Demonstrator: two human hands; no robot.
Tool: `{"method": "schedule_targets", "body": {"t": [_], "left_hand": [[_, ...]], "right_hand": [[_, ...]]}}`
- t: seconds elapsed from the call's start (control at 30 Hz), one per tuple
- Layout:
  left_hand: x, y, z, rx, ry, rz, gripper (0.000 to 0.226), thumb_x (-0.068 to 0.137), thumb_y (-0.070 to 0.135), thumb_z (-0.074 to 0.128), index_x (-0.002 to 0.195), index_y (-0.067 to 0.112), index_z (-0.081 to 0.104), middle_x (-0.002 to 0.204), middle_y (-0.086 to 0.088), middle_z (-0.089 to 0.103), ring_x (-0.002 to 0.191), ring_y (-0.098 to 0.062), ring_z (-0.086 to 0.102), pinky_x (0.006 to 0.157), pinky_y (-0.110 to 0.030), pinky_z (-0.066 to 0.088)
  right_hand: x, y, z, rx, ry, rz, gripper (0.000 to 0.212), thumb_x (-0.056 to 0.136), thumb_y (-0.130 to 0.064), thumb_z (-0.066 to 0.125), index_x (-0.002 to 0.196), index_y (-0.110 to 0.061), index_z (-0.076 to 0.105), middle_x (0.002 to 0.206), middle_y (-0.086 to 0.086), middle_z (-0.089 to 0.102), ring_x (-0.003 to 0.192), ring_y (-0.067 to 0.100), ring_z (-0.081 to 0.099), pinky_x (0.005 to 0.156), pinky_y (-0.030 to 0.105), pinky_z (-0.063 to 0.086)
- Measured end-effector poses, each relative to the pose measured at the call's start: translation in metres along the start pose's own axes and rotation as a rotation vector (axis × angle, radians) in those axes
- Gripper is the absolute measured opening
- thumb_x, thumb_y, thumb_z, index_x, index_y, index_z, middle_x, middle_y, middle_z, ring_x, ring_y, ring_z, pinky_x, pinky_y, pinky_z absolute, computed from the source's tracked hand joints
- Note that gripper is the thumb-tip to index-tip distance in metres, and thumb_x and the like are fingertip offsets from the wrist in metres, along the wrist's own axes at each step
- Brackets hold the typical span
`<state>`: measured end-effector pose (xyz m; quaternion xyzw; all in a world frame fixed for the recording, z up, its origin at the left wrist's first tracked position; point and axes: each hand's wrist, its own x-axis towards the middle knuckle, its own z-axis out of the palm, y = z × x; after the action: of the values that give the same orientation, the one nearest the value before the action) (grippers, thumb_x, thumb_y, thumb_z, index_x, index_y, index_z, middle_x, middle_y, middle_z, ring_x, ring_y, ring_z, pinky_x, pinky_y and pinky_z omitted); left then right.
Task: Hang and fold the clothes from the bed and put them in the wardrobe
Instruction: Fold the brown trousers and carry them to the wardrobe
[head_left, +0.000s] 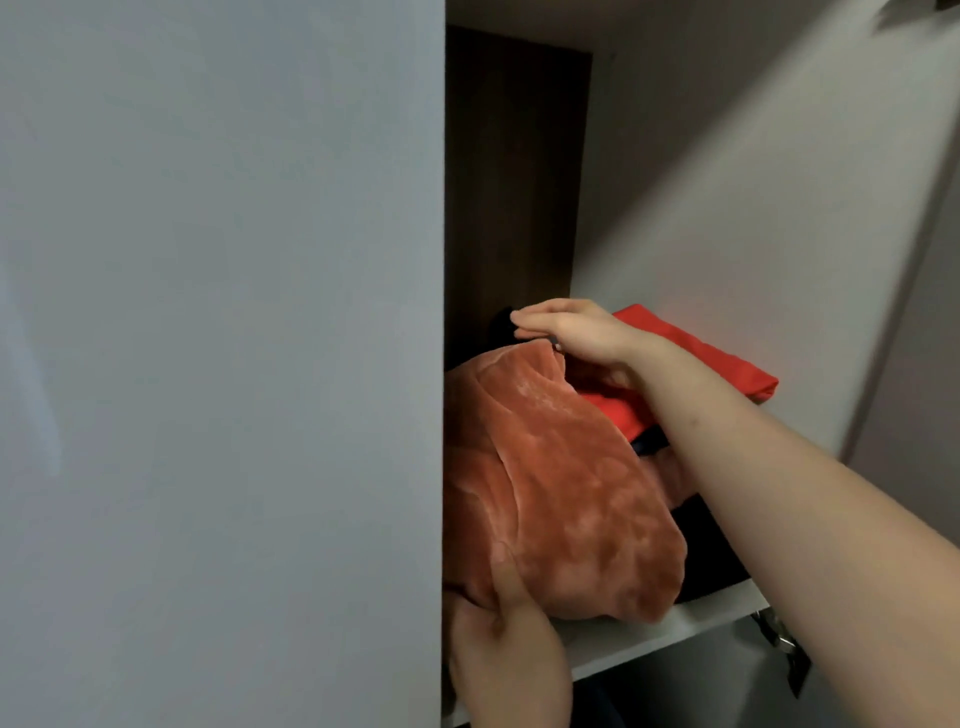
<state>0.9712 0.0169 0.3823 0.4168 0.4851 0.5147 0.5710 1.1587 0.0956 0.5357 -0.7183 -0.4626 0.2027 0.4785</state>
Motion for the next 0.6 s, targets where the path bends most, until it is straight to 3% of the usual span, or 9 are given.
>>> {"method": "schedule_targets", "body": {"t": [0.07, 0.17, 0.27, 0.33, 0.5, 0.6], "left_hand": [[0.004, 0.001, 0.001, -0.008, -0.008, 0.018, 0.071, 0.099, 0.033, 0.059, 0.157, 0.008, 0.027, 0.163, -0.014, 0.031, 0.151, -0.028, 0.024, 0.118, -0.028, 0.012], [0.008, 0.000, 0.002, -0.001, -0.033, 0.070, 0.075, 0.101, 0.035, 0.054, 0.160, 0.014, 0.014, 0.168, -0.006, 0.016, 0.155, -0.021, 0.011, 0.117, -0.021, 0.003], [0.008, -0.008, 0.001, 0.058, 0.004, 0.111, 0.084, 0.097, 0.041, 0.058, 0.161, 0.016, 0.009, 0.168, -0.004, 0.013, 0.155, -0.019, 0.009, 0.121, -0.025, 0.001], [0.007, -0.014, -0.001, 0.085, 0.008, 0.131, 0.089, 0.094, 0.043, 0.062, 0.161, 0.019, 0.010, 0.167, -0.004, 0.019, 0.154, -0.021, 0.016, 0.123, -0.030, 0.007], [-0.007, -0.026, -0.015, 0.112, -0.183, 0.281, 0.108, 0.081, 0.034, 0.080, 0.157, 0.037, 0.004, 0.164, 0.008, 0.026, 0.148, -0.008, 0.031, 0.124, -0.030, 0.020], [-0.018, -0.038, -0.034, 0.179, -0.255, 0.354, 0.109, 0.058, 0.031, 0.080, 0.149, 0.056, 0.024, 0.151, 0.009, 0.045, 0.133, 0.004, 0.045, 0.115, -0.029, 0.037]], "right_hand": [[-0.006, 0.000, -0.002, -0.034, -0.027, 0.000, 0.044, 0.089, -0.044, 0.074, 0.128, -0.025, 0.064, 0.119, 0.000, 0.070, 0.098, 0.014, 0.067, 0.083, 0.027, 0.054], [-0.018, 0.013, 0.012, -0.217, -0.136, 0.025, 0.065, 0.082, -0.037, 0.082, 0.139, -0.033, 0.052, 0.122, -0.008, 0.063, 0.107, 0.011, 0.064, 0.093, 0.028, 0.053], [-0.015, 0.033, 0.042, -0.303, -0.135, -0.040, 0.078, 0.080, -0.020, 0.083, 0.148, -0.027, 0.045, 0.115, -0.010, 0.063, 0.098, 0.002, 0.062, 0.091, 0.020, 0.048], [-0.006, 0.048, 0.058, -0.229, -0.126, -0.070, 0.077, 0.081, -0.012, 0.082, 0.148, -0.019, 0.045, 0.109, -0.010, 0.065, 0.093, 0.001, 0.063, 0.091, 0.017, 0.048], [0.011, 0.086, 0.074, -0.142, 0.021, -0.091, 0.072, 0.084, -0.016, 0.082, 0.146, -0.013, 0.045, 0.122, 0.003, 0.065, 0.112, 0.015, 0.063, 0.105, 0.027, 0.047], [0.009, 0.096, 0.074, -0.106, 0.057, -0.123, 0.071, 0.087, -0.024, 0.081, 0.146, -0.019, 0.043, 0.128, 0.003, 0.063, 0.118, 0.015, 0.062, 0.108, 0.029, 0.046]]}}
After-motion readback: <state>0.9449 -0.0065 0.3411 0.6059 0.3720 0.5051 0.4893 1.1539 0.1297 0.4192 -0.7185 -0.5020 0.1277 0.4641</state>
